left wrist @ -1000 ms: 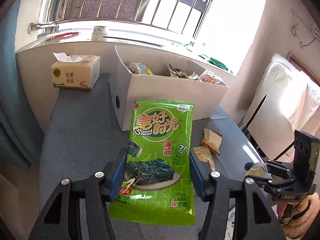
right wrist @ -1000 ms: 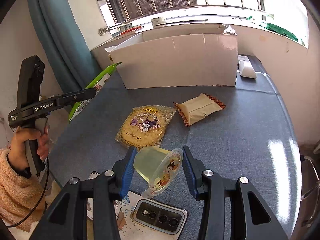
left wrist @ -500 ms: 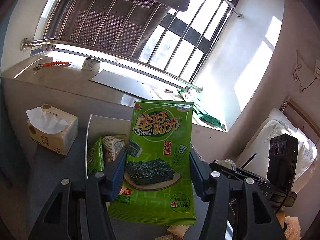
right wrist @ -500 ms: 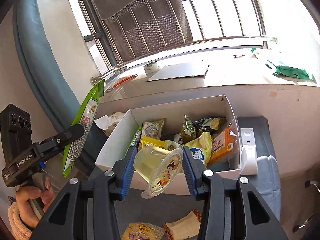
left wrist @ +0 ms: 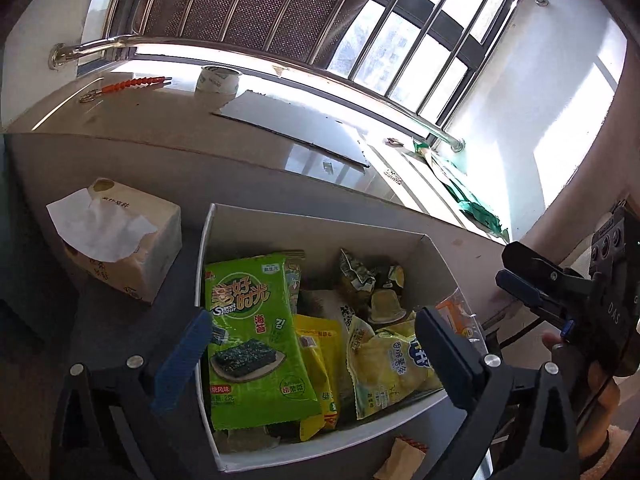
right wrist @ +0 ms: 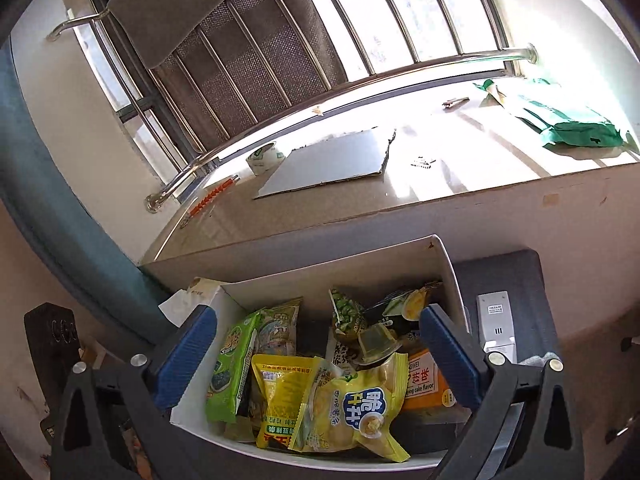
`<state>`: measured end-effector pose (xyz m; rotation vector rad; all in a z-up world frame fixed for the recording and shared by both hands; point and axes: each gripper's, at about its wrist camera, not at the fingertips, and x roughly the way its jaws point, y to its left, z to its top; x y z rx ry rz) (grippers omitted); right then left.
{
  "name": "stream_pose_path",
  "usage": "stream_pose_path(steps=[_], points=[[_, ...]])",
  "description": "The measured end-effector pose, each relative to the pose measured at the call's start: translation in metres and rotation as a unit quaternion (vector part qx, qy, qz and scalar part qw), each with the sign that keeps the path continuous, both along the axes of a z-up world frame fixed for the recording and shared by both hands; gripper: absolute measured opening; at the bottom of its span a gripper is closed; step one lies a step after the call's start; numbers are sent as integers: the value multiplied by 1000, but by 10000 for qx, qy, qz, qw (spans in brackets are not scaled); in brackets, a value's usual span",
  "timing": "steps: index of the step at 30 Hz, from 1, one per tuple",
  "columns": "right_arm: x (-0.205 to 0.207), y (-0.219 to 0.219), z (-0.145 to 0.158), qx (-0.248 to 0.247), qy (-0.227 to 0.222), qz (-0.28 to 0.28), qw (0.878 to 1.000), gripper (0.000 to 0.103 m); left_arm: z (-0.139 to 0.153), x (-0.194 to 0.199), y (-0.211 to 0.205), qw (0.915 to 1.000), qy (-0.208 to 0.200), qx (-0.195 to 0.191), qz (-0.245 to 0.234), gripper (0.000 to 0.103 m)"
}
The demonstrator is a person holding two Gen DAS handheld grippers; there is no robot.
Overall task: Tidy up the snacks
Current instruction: 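Withdraw both grippers and move the left gripper to the Lay's cracker bag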
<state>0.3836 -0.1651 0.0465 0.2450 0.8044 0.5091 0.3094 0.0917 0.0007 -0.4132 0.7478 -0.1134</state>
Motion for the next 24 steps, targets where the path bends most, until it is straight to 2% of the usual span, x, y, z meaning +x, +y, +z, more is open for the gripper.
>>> stream_pose_path(steps=[3,6,12,15,19,24], points=[[-11,0,4,-146,-192,90,9997,103,4,-13,-1,10000,-64,42,-59,103],[-29,-1,7,-260,-254,193,9992,103,12,-30,-7,9989,-232,337,-229,103],[-92,-14,5,-119,-495,497,9975,103,18,-88,-32,9913,-558,946,-729,103],[-127,-25,-5,65,-434,662,9968,103,7,-123,-41,9892,-591,1073,-805,103],[-178,-43,-28,295,-373,679,9966,103,-21,-173,-53,9902,-528,1055,-748,103],[-237,-57,-65,156,-307,611,9975,103,-62,-217,-67,9929,-136,904,-757,103]])
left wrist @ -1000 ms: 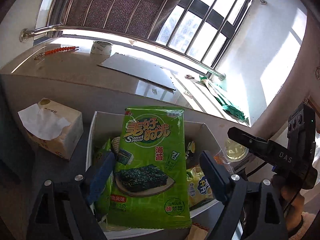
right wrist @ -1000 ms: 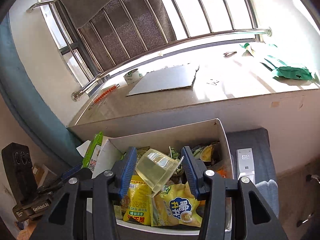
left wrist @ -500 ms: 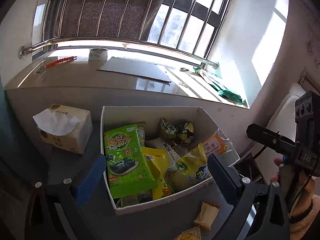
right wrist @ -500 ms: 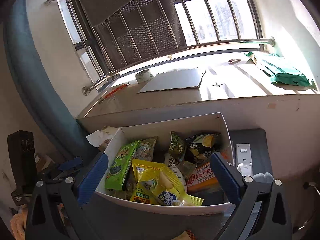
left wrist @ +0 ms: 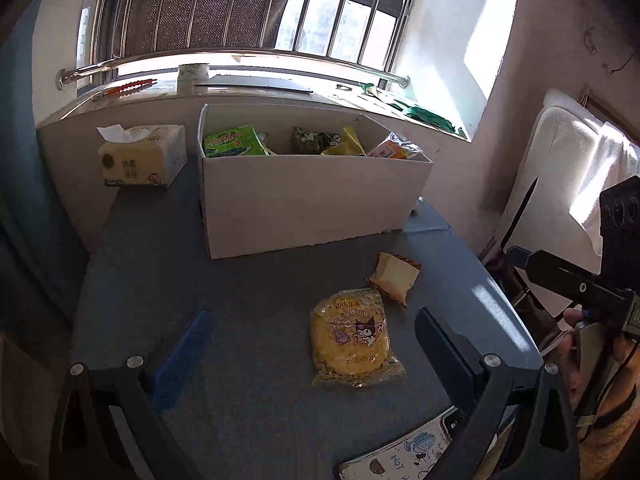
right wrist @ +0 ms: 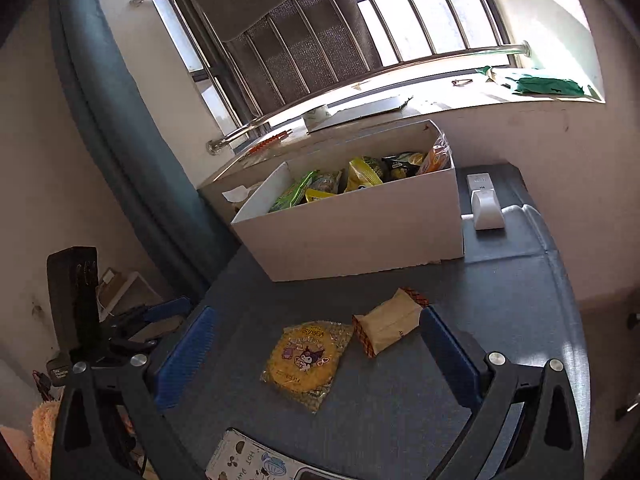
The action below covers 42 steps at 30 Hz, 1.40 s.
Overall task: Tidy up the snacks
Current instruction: 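Withdraw both grippers and move the left gripper to the Lay's cracker bag, then grasp the yellow Lay's cracker bag with the left gripper, then grasp the cream-and-orange snack packet with the right gripper while the left lifts the cracker bag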
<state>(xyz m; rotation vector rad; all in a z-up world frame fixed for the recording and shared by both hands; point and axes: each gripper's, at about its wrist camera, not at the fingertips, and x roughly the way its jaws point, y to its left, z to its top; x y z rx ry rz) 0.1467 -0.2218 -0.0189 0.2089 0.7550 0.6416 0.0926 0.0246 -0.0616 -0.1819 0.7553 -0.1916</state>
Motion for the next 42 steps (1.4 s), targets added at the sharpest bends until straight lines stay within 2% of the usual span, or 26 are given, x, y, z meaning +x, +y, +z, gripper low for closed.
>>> stream_pose_path(steps=[2,5,9,13,19,20,22,23,25,29,34,39,42], points=[[-18,-3,-14,-89,119,6,9999,103,-10,-9,-6,9999,117,-40,-68,103],[-38,-8,-30,-220,311,105,9992,103,-18,-13,-16,9995,203,110,-197,103],[-48,-14,-37,-298,394,55,9988,103,-26,3,-33,9981,382,375,-301,103],[-44,-22,-35,-255,355,-171,9989,103,-40,30,-60,9911,659,1080,-419,103],[-43,-26,-38,-354,373,-236,9984,103,-68,63,-89,9803,1022,1586,-586,103],[-43,-26,-38,-371,380,-246,9983,103,-72,67,-90,9796,1074,1586,-607,103],[-43,-28,-39,-389,400,-259,9981,103,-76,71,-87,9819,1136,1354,-687,101],[-43,-29,-39,-405,399,-271,9980,103,-76,72,-84,9831,1121,1244,-736,89],[-42,-31,-40,-402,366,-295,9981,103,-74,70,-80,9839,998,1255,-793,79],[-35,-29,-46,-373,510,-275,9976,103,-72,61,-67,9864,959,956,-930,79],[-22,-19,-53,-638,531,-190,9964,103,-57,36,-42,9914,708,678,-865,79],[6,3,-56,-1320,250,69,9909,103,-40,9,-9,9963,522,225,-639,79],[29,19,-60,-1798,143,382,9829,103,-33,-6,10,9978,435,51,-496,79]])
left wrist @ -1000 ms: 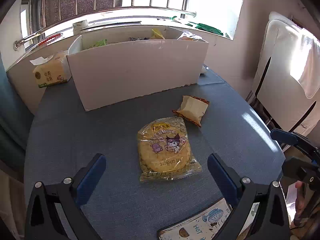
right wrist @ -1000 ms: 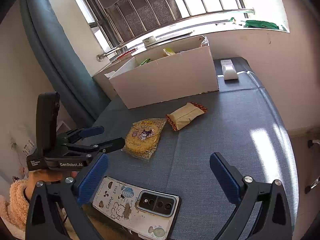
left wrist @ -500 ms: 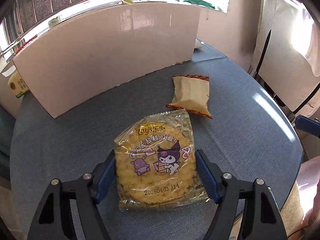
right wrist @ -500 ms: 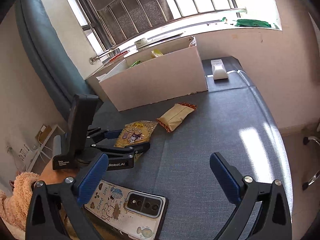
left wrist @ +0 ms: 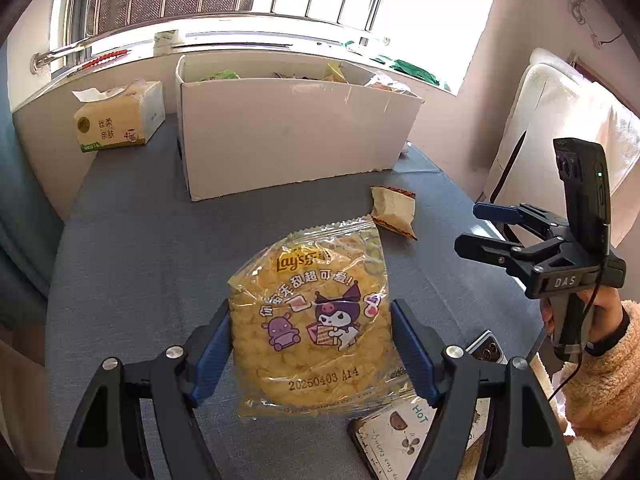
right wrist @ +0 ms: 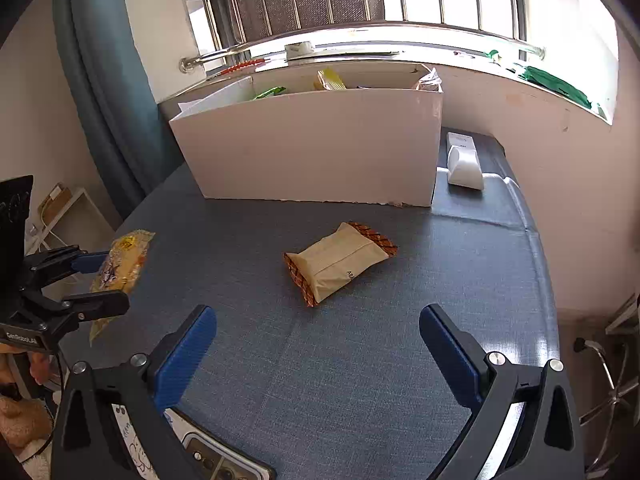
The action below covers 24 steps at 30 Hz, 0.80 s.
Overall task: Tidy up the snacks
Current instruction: 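Grasp the cream-and-orange snack packet with the right gripper while the left lifts the cracker bag, then carry the cracker bag and cream packet over the white box with both grippers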
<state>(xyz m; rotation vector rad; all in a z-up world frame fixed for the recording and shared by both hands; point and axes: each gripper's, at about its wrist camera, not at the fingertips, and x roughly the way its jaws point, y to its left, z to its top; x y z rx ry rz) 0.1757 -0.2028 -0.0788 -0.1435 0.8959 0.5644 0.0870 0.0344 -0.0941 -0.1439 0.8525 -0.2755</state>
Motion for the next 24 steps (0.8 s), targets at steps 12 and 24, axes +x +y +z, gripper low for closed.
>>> stream_pose_path(steps=[12,24], points=[[74,39,-38,-830,431,754,9928,103,0,-13,16,9996,-57,-211,197,79],[46,4,-19,107,562,433,9974,68,7,-2,6,9998,-131,-155,-18,79]])
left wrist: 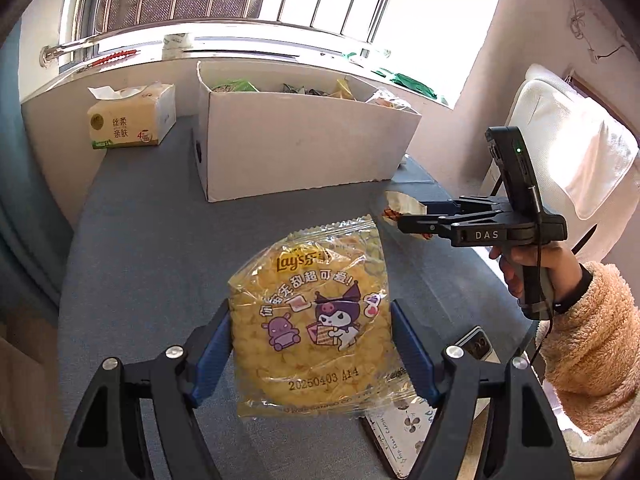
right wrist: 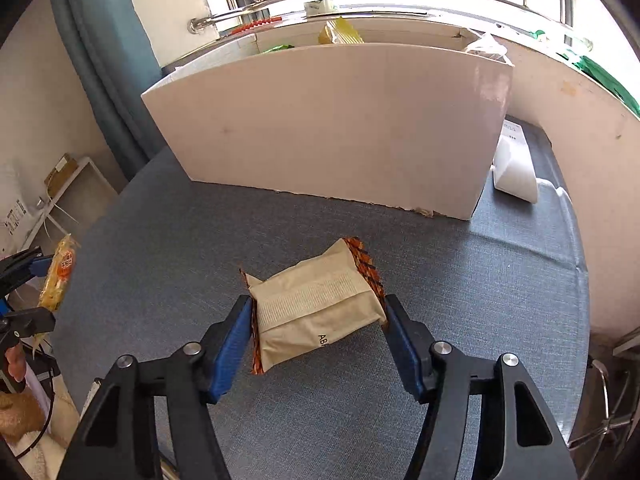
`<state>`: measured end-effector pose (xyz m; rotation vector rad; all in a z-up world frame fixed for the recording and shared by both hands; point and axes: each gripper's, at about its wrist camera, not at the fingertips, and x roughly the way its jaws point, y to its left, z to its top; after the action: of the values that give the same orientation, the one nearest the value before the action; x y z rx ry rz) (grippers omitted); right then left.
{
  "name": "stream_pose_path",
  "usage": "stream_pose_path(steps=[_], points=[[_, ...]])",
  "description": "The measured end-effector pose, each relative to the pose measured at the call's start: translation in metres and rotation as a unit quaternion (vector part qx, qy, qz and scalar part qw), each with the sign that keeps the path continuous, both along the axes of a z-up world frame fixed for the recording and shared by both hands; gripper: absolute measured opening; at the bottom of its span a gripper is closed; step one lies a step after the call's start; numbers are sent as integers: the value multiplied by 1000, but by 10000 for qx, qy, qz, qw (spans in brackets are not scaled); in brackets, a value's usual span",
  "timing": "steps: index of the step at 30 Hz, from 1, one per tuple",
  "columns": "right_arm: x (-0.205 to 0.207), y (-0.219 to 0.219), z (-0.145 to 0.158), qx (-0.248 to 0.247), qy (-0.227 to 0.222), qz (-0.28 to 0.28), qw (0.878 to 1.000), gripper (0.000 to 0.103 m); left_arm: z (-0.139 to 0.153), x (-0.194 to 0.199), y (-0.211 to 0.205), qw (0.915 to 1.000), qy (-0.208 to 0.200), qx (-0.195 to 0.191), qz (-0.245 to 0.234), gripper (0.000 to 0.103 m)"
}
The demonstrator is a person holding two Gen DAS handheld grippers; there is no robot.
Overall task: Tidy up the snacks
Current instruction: 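Carry the cracker bag and cream packet over the white box with both grippers, then release the cracker bag and cream packet into the box with both grippers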
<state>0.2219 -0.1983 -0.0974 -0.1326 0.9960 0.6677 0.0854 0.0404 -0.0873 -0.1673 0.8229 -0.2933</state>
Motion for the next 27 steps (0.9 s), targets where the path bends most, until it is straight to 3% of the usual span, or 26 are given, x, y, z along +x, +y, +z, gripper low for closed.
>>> stream_pose_path(steps=[8,13,15,23,25,26,27], points=[[-29,-23,69,1015,-522,-412,9926,68,52,49,-2,9985,-517,-200,-12,79],[23,-3,120,1306,-827,-659,9858,68,107,112,7,9937,-1042,-375,144,79],[54,7,132,1331,-830,-761,9847,68,121,148,14,9931,-990,-595,213,79],[164,27,140,867,-512,-1250,9870,69,134,246,14,9966,-687,-272,352,80],[173,26,135,914,-411,-1282,9867,80,128,258,7,9981,-528,-37,321,88],[175,27,134,887,-431,-1296,9866,95,125,259,5,9981,-493,91,366,100],[174,27,135,823,-494,-1368,9859,103,122,260,5,9979,-444,186,428,103]])
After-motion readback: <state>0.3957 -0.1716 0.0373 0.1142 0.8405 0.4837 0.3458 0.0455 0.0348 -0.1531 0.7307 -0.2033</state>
